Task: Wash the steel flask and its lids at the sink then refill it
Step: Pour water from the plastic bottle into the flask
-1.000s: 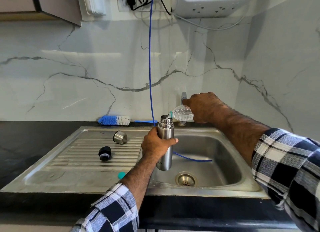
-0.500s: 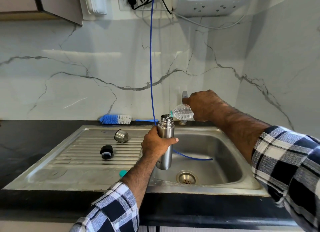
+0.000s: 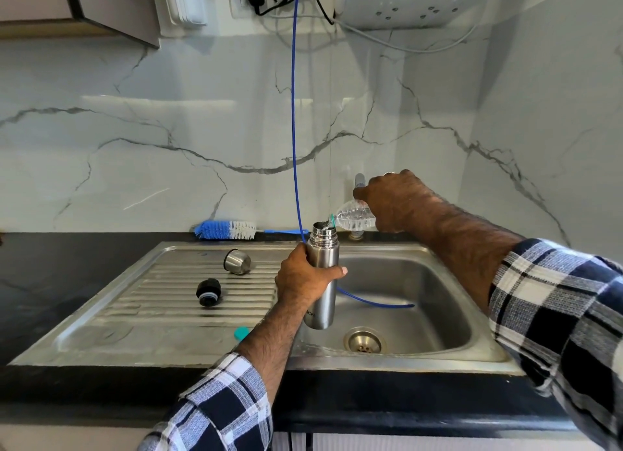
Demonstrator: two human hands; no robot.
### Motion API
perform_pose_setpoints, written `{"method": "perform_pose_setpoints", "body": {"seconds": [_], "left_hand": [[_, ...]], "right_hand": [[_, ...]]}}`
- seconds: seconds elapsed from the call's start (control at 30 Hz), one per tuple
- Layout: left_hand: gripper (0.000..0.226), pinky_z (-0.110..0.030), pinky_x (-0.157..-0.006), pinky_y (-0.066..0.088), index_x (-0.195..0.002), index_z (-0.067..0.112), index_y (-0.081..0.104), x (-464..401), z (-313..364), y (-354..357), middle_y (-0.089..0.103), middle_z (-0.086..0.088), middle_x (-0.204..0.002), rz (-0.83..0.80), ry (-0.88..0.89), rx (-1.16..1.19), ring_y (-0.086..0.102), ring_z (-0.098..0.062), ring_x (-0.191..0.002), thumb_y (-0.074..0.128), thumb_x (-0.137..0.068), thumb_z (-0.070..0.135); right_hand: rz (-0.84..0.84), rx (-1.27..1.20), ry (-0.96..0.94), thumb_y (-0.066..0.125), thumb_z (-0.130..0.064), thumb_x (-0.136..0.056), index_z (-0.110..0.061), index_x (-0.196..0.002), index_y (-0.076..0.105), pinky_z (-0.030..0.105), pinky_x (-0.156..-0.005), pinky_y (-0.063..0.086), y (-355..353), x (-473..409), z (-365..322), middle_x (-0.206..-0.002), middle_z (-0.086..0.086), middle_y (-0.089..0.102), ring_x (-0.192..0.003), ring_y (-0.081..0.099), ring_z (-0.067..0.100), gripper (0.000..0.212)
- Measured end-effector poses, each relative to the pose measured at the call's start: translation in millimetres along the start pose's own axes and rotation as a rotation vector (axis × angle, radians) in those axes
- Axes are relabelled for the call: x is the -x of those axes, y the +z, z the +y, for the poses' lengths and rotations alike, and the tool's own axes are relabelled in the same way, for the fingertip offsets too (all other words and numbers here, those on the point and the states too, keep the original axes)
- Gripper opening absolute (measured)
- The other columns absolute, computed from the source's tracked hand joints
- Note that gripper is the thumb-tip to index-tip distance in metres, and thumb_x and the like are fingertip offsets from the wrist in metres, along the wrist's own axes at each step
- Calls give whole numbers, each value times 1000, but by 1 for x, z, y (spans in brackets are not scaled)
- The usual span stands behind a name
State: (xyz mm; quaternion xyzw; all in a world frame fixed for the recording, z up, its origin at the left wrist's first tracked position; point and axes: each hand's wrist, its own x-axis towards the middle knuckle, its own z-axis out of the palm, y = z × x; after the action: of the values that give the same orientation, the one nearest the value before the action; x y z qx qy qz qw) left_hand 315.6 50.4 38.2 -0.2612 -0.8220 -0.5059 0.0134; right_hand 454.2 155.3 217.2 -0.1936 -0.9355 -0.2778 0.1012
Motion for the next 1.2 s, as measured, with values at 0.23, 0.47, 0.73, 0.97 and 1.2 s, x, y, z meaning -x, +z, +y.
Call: {"method": "perform_pose_setpoints", "body": {"seconds": [0.23, 0.47, 0.73, 0.97, 1.2], "left_hand": [[66, -43, -84, 64, -99, 31, 63, 0, 1, -4, 71, 17, -89, 5, 4, 1, 70, -8, -83, 96, -52, 63], [66, -42, -83, 64, -99, 32, 63, 0, -1, -5, 71, 17, -90, 3, 2, 0, 71, -8, -83, 97, -51, 63], [65, -43, -82, 64, -97, 32, 62, 1, 0, -4, 72, 16, -89, -3, -7, 6, 71, -8, -83, 97, -51, 62], [64, -42, -82, 64, -97, 33, 63, 0, 3, -3, 72, 16, -90, -10, -12, 17, 71, -7, -82, 97, -51, 61], [67, -42, -84, 64, -98, 33, 63, 1, 4, -2, 72, 17, -90, -13, -16, 24, 71, -7, -83, 97, -49, 62]], "right_hand": [[27, 9, -6, 73, -32, -90, -31, -145, 53, 43, -91, 50, -2, -3, -1, -121, 2, 67, -107, 68, 27, 58], [25, 33, -18, 77, -37, -89, -31, -142, 55, 47, -96, 50, -2, -7, -2, -121, 1, 68, -107, 67, 27, 58], [59, 91, -30, 75, -31, -90, -30, -140, 57, 51, -105, 45, -1, -10, -1, -126, 2, 67, -116, 64, 27, 53], [60, 115, -32, 77, -33, -90, -30, -143, 55, 53, -108, 42, -4, -12, 2, -131, 3, 67, -122, 62, 28, 57], [86, 154, -44, 75, -35, -92, -33, -146, 54, 54, -111, 39, -3, -14, 6, -135, 2, 65, -126, 60, 27, 58]]}}
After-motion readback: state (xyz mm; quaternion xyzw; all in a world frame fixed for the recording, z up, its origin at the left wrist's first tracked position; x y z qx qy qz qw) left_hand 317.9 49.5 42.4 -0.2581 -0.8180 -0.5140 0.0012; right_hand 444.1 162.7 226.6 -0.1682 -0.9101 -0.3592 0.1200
